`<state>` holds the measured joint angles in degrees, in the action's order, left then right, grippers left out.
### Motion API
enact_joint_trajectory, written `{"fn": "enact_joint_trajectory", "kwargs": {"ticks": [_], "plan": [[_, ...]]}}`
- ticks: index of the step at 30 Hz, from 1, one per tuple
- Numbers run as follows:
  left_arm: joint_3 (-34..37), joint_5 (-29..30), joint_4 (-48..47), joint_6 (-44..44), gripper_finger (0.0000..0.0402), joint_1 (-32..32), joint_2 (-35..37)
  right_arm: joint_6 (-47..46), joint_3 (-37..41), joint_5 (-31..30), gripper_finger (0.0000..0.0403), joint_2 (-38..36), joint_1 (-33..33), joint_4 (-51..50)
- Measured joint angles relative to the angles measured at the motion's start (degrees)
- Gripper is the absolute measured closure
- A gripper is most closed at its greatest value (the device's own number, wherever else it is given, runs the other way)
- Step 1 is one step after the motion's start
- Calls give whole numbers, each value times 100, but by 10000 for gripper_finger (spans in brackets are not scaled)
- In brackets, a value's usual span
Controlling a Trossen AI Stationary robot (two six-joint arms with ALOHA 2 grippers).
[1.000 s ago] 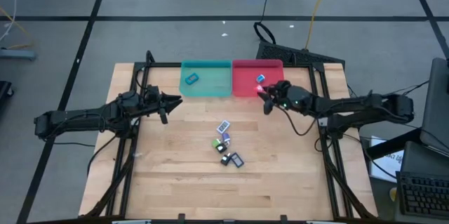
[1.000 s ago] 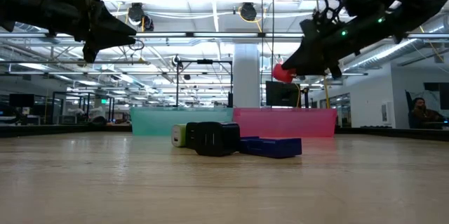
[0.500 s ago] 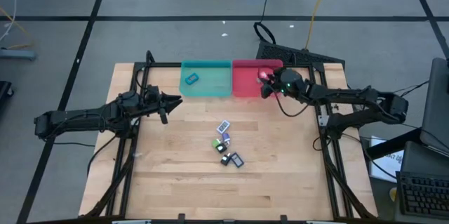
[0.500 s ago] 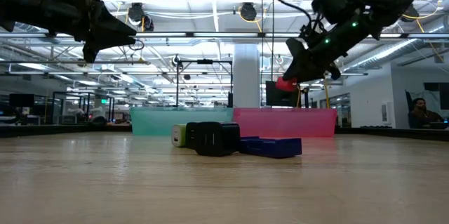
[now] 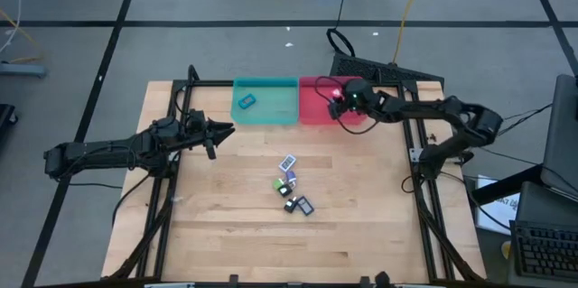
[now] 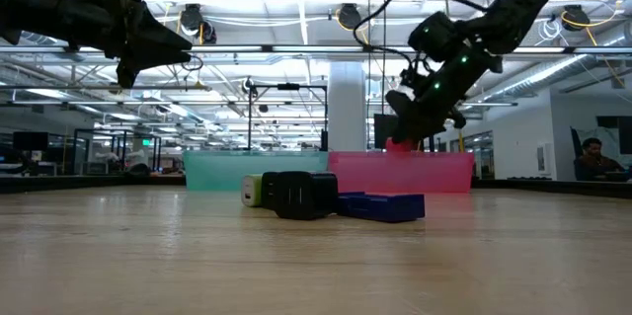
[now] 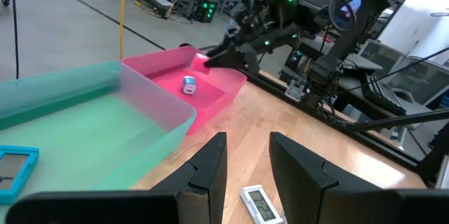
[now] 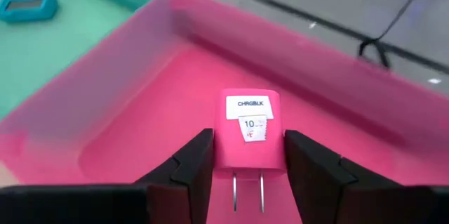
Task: Sort charging adapters and watches
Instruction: Put the red charging adapter in the red bin
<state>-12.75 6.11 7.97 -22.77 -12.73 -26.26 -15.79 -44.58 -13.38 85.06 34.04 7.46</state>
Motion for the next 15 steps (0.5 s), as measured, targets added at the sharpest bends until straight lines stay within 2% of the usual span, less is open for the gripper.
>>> {"fn": "enact_joint_trajectory", "kwargs": {"ticks": [5, 15], "plan": [[0, -4, 0, -2, 293, 0, 1, -2, -74, 169, 261, 298, -37, 145], [0, -7, 0, -2, 293, 0, 0, -62, -74, 166, 260, 295, -37, 154]]}}
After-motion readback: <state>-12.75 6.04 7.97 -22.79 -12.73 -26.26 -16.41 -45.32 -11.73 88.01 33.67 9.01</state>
